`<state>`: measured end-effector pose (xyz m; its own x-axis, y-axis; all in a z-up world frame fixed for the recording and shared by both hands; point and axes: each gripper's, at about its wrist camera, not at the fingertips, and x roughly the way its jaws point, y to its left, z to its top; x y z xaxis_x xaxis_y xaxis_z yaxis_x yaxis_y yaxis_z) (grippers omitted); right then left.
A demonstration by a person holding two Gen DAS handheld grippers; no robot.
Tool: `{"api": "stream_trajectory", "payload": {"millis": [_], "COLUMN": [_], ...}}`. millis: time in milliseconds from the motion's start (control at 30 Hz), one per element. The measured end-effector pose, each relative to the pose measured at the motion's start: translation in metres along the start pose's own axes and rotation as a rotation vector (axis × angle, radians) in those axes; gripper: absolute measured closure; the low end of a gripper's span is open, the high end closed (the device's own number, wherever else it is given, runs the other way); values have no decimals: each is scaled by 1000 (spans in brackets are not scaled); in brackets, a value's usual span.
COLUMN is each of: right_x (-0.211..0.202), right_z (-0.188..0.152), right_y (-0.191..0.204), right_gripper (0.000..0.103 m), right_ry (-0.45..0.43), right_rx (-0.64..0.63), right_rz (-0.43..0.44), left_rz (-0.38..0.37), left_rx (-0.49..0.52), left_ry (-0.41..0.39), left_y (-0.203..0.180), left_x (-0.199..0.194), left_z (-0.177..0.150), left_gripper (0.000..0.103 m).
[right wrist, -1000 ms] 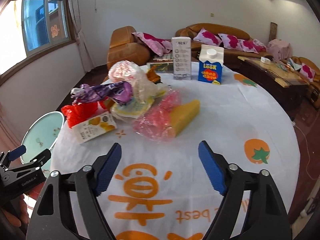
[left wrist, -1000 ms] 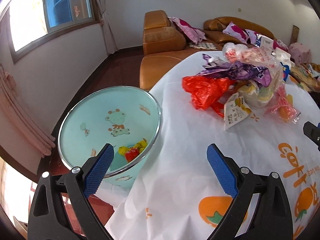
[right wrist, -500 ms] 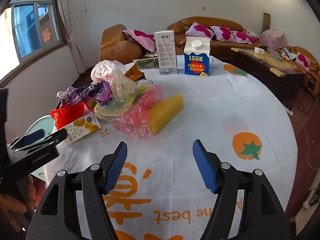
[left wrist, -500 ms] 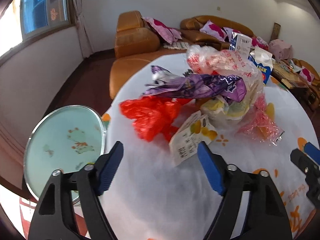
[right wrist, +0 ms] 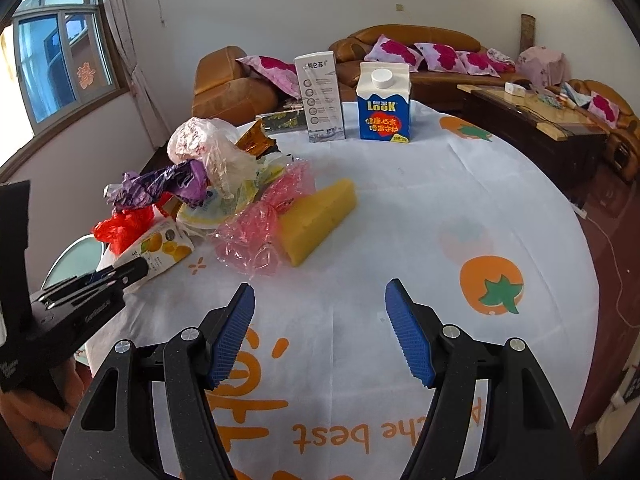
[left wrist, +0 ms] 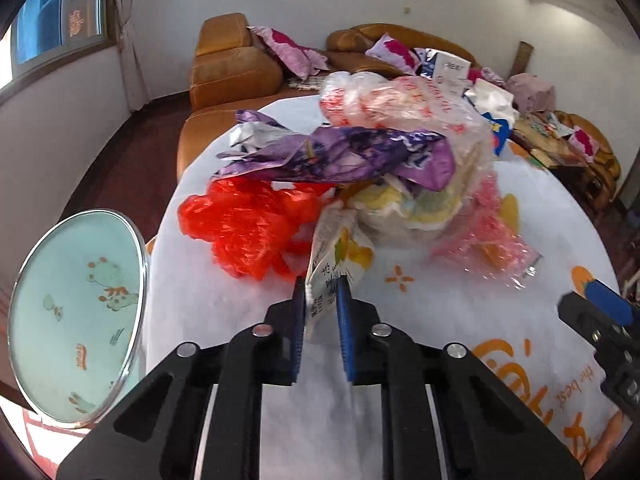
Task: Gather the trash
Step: 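Grasp the white snack packet with the left gripper, then grasp the yellow sponge with the right gripper while the left gripper holds the packet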
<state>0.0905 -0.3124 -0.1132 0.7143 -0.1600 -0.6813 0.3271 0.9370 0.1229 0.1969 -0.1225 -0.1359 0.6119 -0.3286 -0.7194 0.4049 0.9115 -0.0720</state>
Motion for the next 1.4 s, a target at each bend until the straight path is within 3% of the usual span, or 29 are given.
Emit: {"api": "stream_trajectory", "payload": {"millis": [300, 600, 833, 1100, 1167, 1200, 1233, 1400], "right_x": [-3, 10, 53, 92, 98, 96, 94, 55], "right_z": [11, 33, 53, 56, 54, 55, 56, 59], "right_y": [-9, -19, -16, -2, -1, 0, 1, 0], "right_gripper": [41, 44, 47, 47, 55, 72, 74, 74], "right_ry": [-27, -28, 37, 179, 209, 197, 200, 64], "right_rx": [3, 36, 70, 110, 130, 123, 118, 82], "right_rz": [-30, -23, -33, 58, 98, 110, 142, 57], "left_rz": [-51, -53, -13, 35, 43, 44, 45, 46], "left_rx": [30, 34, -1, -53, -71, -77, -81, -82], "left_ry": [-43, -110, -163, -169, -167, -167, -169, -170], "left_y": [-5, 5, 23, 47, 50, 52, 53, 56], "left_x": [-40, -80, -101, -107, -107, -107, -108, -107], "left_z": [-14, -18, -12, -14, -15, -15, -16, -18], "left_gripper": [91, 91, 91, 91, 91, 91, 91, 91]}}
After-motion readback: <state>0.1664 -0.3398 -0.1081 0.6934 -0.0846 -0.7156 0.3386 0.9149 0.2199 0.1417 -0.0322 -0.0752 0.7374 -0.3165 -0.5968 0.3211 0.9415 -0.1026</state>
